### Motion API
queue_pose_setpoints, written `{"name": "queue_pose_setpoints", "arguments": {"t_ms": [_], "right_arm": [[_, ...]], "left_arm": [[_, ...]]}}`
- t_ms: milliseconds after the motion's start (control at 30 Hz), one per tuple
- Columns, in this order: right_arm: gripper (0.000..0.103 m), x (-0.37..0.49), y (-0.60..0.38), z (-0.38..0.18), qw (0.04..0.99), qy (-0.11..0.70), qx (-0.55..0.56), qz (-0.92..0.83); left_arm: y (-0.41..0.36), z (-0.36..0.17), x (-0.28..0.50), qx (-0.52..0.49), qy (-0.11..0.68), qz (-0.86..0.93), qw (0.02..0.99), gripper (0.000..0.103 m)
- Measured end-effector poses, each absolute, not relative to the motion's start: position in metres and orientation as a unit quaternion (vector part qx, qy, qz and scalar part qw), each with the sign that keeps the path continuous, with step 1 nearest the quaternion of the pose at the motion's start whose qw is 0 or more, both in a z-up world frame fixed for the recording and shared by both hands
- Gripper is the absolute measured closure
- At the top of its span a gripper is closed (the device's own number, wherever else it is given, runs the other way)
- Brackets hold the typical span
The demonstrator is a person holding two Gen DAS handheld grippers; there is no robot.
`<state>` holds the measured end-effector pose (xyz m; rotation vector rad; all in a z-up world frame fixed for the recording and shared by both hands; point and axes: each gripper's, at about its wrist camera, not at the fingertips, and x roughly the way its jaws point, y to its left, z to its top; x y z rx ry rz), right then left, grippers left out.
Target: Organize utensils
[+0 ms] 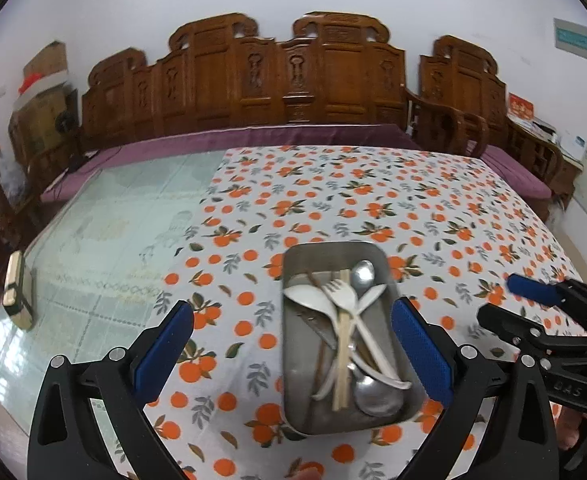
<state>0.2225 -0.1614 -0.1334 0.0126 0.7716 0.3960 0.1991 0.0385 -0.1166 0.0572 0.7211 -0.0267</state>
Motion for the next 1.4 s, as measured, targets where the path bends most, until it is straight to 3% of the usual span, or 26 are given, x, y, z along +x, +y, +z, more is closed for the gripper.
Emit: {"name": "queue_pose_setpoints", "arguments": {"t_ms": [167,500,933,1400], "right_arm": [[0.003,0.201,-0.195,-0.122,0.917,0.363,0.017,0.162],[0.003,0.150,-0.240,-0.082,0.936,0.329,0.028,0.125],[0.003,0.083,-0.265,0.009,0.967,0.230,0.025,0.102],[0.003,0.053,-0.270,0.034,0.975,0.200,0.027,0.097]], "left_arm": [[0.019,-0.109,0.186,0.037,0.349,-0.019,0.936,0.008],[-0.009,-0.086,0.150,0.027,0.346,-0.024,0.938,0.008],[-0.034,-0.009,0.087,0.023,0.280,-0.040,0.959,0.008],[-0.035,0.020,0.052,0.018,0.247,-0.031,0.968,0.008]]}}
